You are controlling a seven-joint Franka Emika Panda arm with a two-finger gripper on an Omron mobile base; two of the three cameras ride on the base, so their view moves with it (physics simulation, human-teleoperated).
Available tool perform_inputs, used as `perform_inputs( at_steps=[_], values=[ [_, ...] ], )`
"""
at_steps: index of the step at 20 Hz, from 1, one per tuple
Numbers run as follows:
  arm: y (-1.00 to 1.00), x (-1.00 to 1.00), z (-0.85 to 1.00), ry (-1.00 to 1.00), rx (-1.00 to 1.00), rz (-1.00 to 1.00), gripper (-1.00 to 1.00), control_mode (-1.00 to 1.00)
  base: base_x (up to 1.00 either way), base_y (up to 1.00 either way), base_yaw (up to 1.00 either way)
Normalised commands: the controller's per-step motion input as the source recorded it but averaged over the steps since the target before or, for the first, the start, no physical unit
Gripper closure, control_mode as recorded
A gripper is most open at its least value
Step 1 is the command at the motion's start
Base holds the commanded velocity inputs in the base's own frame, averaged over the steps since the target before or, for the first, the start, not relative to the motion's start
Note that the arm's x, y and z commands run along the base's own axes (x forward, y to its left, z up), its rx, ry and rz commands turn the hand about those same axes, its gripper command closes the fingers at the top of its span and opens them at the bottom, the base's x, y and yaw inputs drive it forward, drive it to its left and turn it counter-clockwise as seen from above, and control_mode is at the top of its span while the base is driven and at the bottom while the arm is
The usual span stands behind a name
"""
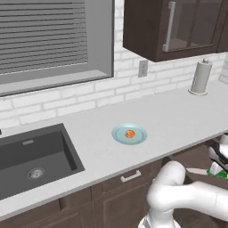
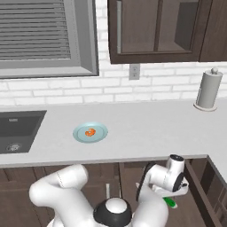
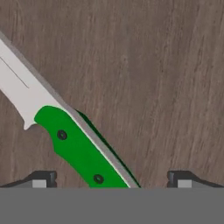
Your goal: Pick up the knife from the drawer and place it on the cutting board. Then place the meat from the plate to the cutting board.
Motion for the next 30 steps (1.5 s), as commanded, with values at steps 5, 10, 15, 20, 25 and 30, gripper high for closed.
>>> perform_inputs(
  at_steps=[5, 10, 15, 20, 25, 30],
  values=[
    [0.00, 0.00, -0.38, -0.09, 0.00, 0.07, -1.00, -1.00, 0.00, 0.00, 0.00],
    [0.02, 0.00, -0.49, -0.07, -0.01, 0.07, -1.00, -1.00, 0.00, 0.00, 0.00],
    [0.01, 0.00, -0.45, 0.00, -0.01, 0.06, 1.00, -1.00, 0.00, 0.00, 0.00],
    [0.01, 0.00, -0.08, 0.00, 0.00, 0.03, 1.00, -1.00, 0.00, 0.00, 0.00],
    [0.00, -0.29, 0.10, 0.00, 0.00, 0.00, 1.00, -1.00, 0.00, 0.00, 0.00],
    [-0.02, -0.52, 0.69, 0.00, 0.00, 0.00, 1.00, -1.00, 0.00, 0.00, 0.00]
  ],
)
